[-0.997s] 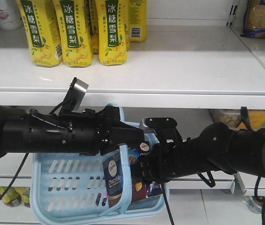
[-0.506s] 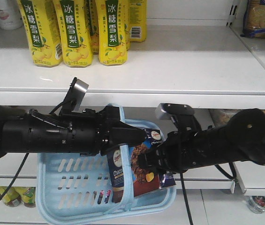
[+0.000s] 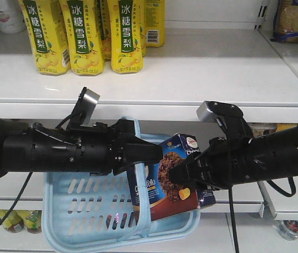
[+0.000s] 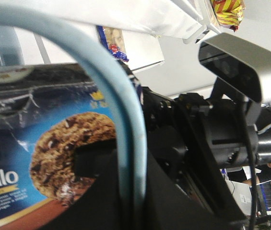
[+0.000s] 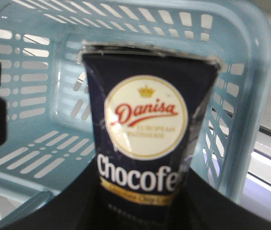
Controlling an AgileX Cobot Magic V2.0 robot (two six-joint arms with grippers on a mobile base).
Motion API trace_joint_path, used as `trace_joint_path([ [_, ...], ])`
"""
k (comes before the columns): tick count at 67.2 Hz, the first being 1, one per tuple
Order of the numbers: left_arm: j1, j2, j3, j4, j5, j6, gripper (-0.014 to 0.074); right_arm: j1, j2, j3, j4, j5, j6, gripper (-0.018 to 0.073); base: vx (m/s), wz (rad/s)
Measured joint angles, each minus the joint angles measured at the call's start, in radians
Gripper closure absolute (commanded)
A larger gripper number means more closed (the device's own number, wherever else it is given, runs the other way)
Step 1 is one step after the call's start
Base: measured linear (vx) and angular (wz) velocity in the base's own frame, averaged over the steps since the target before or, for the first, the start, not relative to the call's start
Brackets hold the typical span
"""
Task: Left arm holds basket, right arm returns cookies
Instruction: 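Lift the box out of the basket with the right gripper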
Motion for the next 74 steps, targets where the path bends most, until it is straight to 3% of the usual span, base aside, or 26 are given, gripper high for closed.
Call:
trace_joint_path([
  [50,0.000,0.000,0.000,0.000,0.000,0.000,0.0600,0.000,-0.233,0.001,-0.158,0.037,0.145,0.0382,0.00,0.00],
  [74,0.000,0.000,0.000,0.000,0.000,0.000,0.0600,0.000,-0.422,0.001,-0.333,0.076,0.295,0.0382,0.00,0.00],
])
